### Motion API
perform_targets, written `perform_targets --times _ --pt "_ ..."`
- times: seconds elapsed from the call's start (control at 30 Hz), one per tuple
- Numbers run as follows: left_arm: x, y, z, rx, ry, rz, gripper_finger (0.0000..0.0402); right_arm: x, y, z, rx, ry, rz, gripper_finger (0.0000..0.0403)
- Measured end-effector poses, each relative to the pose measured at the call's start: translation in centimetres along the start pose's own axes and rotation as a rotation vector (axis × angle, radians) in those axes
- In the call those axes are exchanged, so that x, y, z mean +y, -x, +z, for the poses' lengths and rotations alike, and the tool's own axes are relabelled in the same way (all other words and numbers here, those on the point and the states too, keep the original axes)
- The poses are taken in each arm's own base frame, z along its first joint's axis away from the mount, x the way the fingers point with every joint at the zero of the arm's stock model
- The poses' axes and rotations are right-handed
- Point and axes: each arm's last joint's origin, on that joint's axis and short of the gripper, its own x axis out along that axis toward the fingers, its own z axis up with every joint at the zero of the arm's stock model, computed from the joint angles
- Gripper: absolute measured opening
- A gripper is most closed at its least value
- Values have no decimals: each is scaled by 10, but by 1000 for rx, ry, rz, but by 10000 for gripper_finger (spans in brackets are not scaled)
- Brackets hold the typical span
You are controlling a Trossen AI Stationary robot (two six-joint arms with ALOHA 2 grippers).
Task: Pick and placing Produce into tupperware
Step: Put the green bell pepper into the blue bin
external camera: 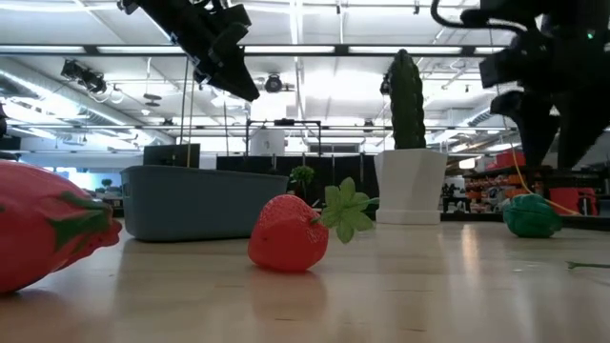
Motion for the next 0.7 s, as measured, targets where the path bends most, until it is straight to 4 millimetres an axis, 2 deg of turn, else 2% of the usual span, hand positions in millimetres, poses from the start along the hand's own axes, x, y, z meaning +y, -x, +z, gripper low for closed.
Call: perform_targets --times 0.17,0.5,0.7 --pt "0 0 0 -1 1 0 128 3 -21 -3 -7 38 0 269" --pt "0 0 0 -1 1 0 122 6 -26 4 -51 38 13 287" --pt "0 0 0 -1 1 0 119 7 -43 10 23 53 -13 290"
